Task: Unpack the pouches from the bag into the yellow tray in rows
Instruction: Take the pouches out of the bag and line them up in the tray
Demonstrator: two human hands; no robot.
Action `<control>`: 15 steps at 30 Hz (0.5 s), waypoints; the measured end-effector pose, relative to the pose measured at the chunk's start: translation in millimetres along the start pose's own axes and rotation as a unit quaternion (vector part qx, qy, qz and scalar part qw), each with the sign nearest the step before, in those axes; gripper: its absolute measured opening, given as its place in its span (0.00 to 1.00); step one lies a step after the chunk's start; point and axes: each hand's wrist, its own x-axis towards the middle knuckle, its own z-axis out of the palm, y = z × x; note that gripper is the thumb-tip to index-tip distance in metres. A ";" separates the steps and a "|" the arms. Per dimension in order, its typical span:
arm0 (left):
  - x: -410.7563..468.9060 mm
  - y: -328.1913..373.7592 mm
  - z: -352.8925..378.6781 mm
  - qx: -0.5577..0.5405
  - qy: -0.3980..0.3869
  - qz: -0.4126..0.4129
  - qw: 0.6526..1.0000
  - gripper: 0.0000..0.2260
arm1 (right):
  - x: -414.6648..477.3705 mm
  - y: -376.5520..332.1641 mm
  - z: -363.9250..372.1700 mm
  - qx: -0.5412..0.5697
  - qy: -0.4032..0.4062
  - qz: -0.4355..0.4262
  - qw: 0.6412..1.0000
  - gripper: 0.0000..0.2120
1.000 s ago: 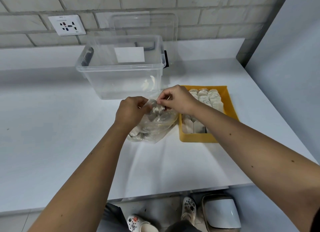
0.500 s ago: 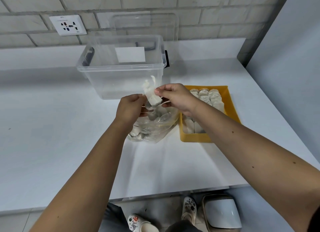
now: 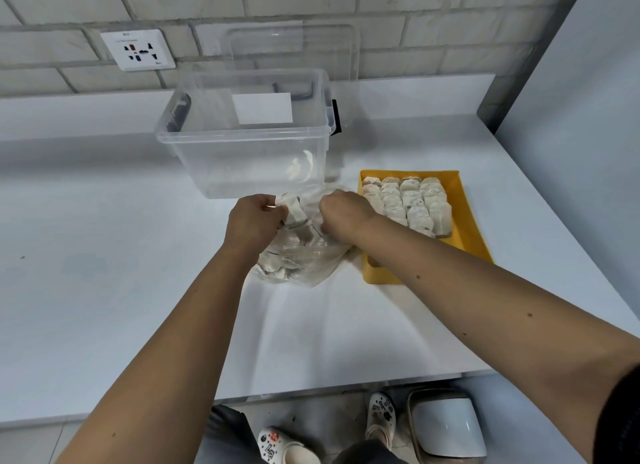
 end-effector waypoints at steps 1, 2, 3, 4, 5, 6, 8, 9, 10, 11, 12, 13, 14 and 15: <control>-0.7 -0.3 1.1 0.004 -0.001 -0.002 1.000 0.09 | 0.3 -2.5 -0.4 -0.009 0.003 0.002 1.000 0.06; -0.9 -0.5 1.9 0.005 -0.003 -0.004 1.000 0.09 | 1.9 -4.1 0.2 -0.013 0.011 0.007 1.000 0.08; -1.3 -0.4 2.7 0.005 -0.004 -0.005 1.000 0.09 | 3.1 -5.4 0.7 -0.014 0.021 0.012 1.000 0.10; -1.4 -0.5 2.9 0.005 -0.005 -0.006 1.000 0.09 | 3.4 -6.8 0.8 -0.015 0.028 0.015 0.999 0.11; -1.3 -0.6 2.6 0.007 -0.006 -0.007 1.000 0.09 | 2.9 -8.1 1.4 -0.014 0.032 0.015 0.999 0.11; -0.9 -0.9 2.1 0.008 -0.004 -0.007 1.000 0.09 | 2.5 -8.4 2.1 -0.010 0.035 0.014 0.999 0.10; -0.3 -1.3 0.3 0.005 0.000 -0.006 1.000 0.09 | 1.1 -5.3 2.1 0.015 0.034 0.021 0.999 0.07; -0.1 -1.2 -0.8 0.000 0.004 -0.006 1.000 0.10 | 0.6 -2.1 -0.7 0.040 0.032 0.030 0.998 0.07; 0.0 -0.7 -2.2 -0.007 0.007 -0.008 1.000 0.10 | 0.5 2.2 -4.3 0.070 0.034 0.040 0.996 0.08; 0.7 -0.3 -2.8 -0.018 0.010 -0.010 1.000 0.10 | 0.3 7.4 -9.8 0.106 0.044 0.047 0.992 0.07; 1.4 0.4 -2.9 -0.032 0.013 -0.014 0.999 0.09 | -0.8 12.1 -17.2 0.150 0.063 0.050 0.985 0.06; 1.6 1.8 -2.8 -0.050 0.015 -0.018 0.998 0.09 | -3.0 15.6 -26.1 0.203 0.085 0.049 0.974 0.05; 1.3 4.1 -1.5 -0.070 0.013 -0.022 0.997 0.08 | -6.0 17.8 -35.0 0.266 0.107 0.048 0.957 0.05; 1.1 6.6 0.0 -0.092 0.007 -0.028 0.995 0.07 | -9.3 17.9 -42.0 0.328 0.118 0.047 0.936 0.04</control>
